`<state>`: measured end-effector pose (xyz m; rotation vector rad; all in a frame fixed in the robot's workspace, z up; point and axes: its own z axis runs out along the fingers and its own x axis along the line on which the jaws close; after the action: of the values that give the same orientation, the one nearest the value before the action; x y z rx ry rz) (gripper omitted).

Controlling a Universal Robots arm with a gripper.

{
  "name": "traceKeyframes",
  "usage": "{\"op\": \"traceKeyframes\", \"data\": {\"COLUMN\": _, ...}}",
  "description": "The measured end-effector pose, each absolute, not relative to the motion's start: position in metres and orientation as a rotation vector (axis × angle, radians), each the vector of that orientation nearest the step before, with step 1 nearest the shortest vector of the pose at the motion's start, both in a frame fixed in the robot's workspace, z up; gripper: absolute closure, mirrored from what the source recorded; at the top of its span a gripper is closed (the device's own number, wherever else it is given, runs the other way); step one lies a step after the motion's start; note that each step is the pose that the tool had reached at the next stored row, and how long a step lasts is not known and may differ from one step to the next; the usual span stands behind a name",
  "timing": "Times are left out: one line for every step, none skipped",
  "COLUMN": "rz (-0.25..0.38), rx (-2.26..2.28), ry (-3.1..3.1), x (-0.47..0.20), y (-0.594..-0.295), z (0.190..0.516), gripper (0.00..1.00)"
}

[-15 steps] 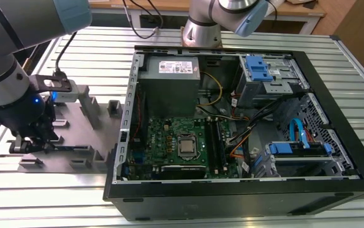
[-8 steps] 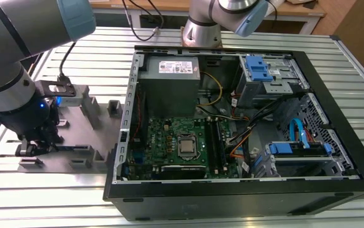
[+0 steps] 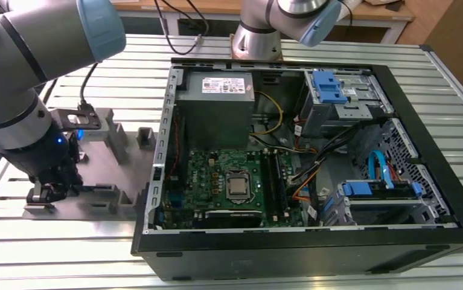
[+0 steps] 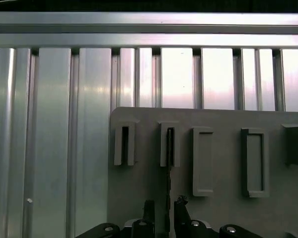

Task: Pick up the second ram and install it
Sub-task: 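Pick up the second ram and move it above second insertion slot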

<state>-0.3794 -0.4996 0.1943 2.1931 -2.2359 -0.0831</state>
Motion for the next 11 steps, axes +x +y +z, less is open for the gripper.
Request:
{"op": "traceKeyframes", "data": {"rz": -0.083, "rx": 2.193, "ry": -2.236, "x": -0.3795, "y": -0.4996, "z": 0.1939, "gripper": 0.73}}
{"op": "traceKeyframes", "data": {"rz": -0.083, "rx": 2.193, "ry": -2.236, "x": -0.3795, "y": -0.4996, "z": 0.1939, "gripper": 0.73}}
{"op": "traceKeyframes", "data": {"rz": -0.083, "rx": 2.193, "ry": -2.236, "x": -0.3795, "y": -0.4996, "z": 0.1939, "gripper": 0.73}}
{"op": "traceKeyframes", "data": {"rz": -0.083, "rx": 2.193, "ry": -2.236, "x": -0.3795, "y": -0.4996, "z": 0.1938, "gripper": 0.73}}
{"op": "traceKeyframes", "data": {"rz": -0.083, "rx": 2.193, "ry": -2.236, "x": -0.3795, "y": -0.4996, "z": 0.1937, "gripper": 0.73}}
{"op": "traceKeyframes", "data": {"rz": -0.083, "rx": 2.193, "ry": -2.236, "x": -0.3794, "y": -0.4996, "z": 0.1936, "gripper": 0.73}}
{"op": "traceKeyframes", "data": {"rz": -0.083, "rx": 2.193, "ry": -2.236, "x": -0.3794, "y": -0.4996, "z": 0.1936, "gripper": 0.73}}
{"op": "traceKeyframes", "data": {"rz": -0.083, "rx": 2.193, "ry": -2.236, "x": -0.3794, "y": -0.4996, "z": 0.1935, "gripper": 0.74}}
{"op": "traceKeyframes", "data": {"rz": -0.083, "rx": 2.193, "ry": -2.236, "x": -0.3794, "y": -0.4996, "z": 0.1935, "gripper": 0.74}}
{"op": "traceKeyframes", "data": {"rz": -0.083, "rx": 2.193, "ry": -2.236, "x": -0.3794, "y": -0.4996, "z": 0.1934, "gripper": 0.80}}
{"op": "traceKeyframes", "data": {"rz": -0.083, "rx": 2.193, "ry": -2.236, "x": -0.3794, "y": -0.4996, "z": 0.1934, "gripper": 0.80}}
